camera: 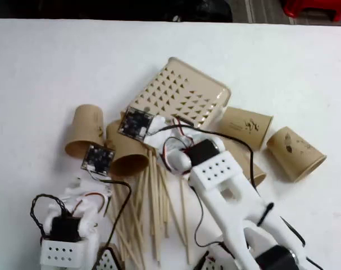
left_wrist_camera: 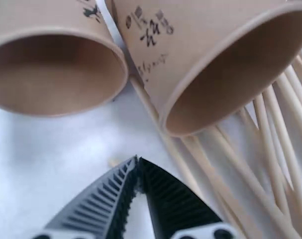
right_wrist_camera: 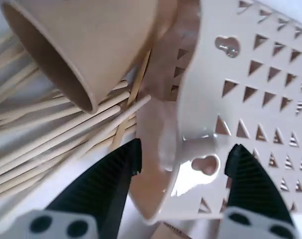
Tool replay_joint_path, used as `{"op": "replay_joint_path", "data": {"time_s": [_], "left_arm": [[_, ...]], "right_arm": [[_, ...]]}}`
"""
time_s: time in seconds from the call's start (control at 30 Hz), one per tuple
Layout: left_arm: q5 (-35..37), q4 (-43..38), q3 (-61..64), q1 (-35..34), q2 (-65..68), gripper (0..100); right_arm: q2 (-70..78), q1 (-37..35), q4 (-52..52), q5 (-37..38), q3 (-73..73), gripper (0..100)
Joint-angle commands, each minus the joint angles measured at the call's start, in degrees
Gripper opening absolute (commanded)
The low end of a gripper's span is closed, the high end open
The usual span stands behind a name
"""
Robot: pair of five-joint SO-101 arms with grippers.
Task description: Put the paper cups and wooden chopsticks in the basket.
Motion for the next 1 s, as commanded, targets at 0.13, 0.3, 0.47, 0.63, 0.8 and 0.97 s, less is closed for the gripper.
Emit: {"op": "replay_joint_path", "data": {"time_s": [0.13,0.3,0.47,0.63,0.8,0.97], "left_arm": [[-0.5,-0.7,-0.3,-0.2,-0.6,2],[-0.5,-0.7,-0.3,-0.2,-0.6,2],[-0.5,-0.7,-0.3,-0.3,-0.6,2],[-0.5,-0.7,-0.3,-0.3,-0.6,2],[-0.5,-0.7,-0.3,-0.3,-0.6,2],[-0.5,-0.6,-0.3,-0.3,-0.6,2]], "right_arm": [[5.3,6.9,-7.6,5.2,-2.6,26.9],[4.4,9.4,-11.9,9.4,-2.6,12.2],[-0.4,9.5,-14.5,9.7,-2.6,2.3],[-8.0,9.5,-14.5,9.6,-2.6,1.9],[-13.5,9.5,-14.1,5.5,-2.9,1.9],[-14.9,9.5,-12.9,0.9,-3.2,1.9]]}}
